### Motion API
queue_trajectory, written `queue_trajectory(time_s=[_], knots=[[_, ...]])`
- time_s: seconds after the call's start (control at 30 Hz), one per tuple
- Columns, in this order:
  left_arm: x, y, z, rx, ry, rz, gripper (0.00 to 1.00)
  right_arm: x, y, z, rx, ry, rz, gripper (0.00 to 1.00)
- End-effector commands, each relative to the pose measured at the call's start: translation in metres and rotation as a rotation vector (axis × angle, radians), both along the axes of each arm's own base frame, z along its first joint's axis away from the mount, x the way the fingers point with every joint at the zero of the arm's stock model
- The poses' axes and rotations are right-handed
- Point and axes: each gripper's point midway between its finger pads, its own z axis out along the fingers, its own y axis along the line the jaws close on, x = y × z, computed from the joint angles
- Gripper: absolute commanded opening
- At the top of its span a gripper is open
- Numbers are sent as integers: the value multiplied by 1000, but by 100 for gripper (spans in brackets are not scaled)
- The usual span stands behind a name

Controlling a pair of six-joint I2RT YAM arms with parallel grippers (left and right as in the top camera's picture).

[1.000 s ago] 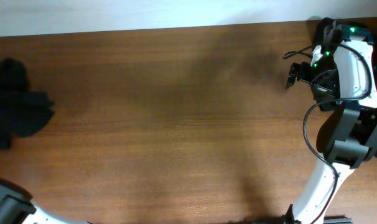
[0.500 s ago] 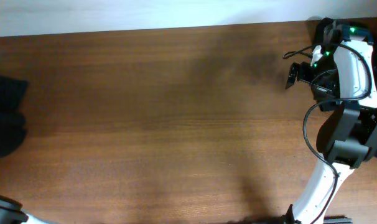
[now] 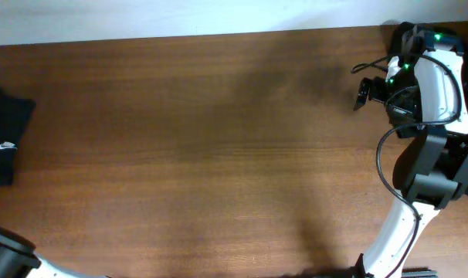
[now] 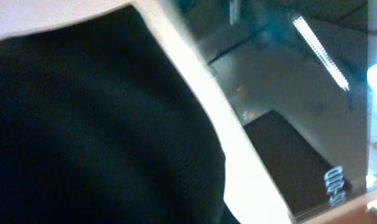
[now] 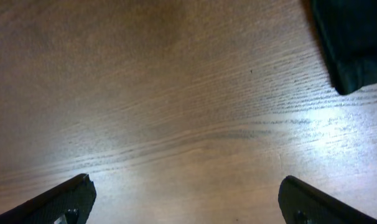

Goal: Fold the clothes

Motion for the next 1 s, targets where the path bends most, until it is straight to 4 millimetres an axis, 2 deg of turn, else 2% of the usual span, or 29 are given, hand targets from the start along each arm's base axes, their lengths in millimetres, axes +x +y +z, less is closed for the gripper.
queue_trajectory(time_s=[0.0, 0.07, 0.17, 0.27, 0.37, 0.57, 0.63, 0.73, 0.83, 0.97], knots=[[-3, -3, 79, -186, -194, 74, 0, 2, -2, 13, -16, -34, -4, 99], [0, 4, 90, -306, -244, 110, 0, 2, -2, 13, -16, -34, -4, 99], [23, 0, 67, -444, -141, 102, 0, 2, -2, 13, -16, -34, -4, 99], [41, -23, 51, -358, -76, 52, 0, 2, -2, 13, -16, -34, -4, 99], [55, -50, 49, -272, -68, -13, 0, 2, -2, 13, -16, -34, -4, 99], [81, -105, 48, -240, -11, -100, 0, 2, -2, 13, -16, -34, -4, 99], [90, -131, 46, -218, 30, -122, 0, 2, -2, 13, -15, -33, -4, 99], [102, -181, 42, -166, 105, -159, 0, 2, -2, 13, -16, -34, -4, 99], [109, -240, 36, -36, 170, -212, 0, 2, -2, 13, -16, -34, -4, 99], [114, -316, 15, 195, 285, -246, 0, 2, -2, 13, -16, -34, -4, 99]])
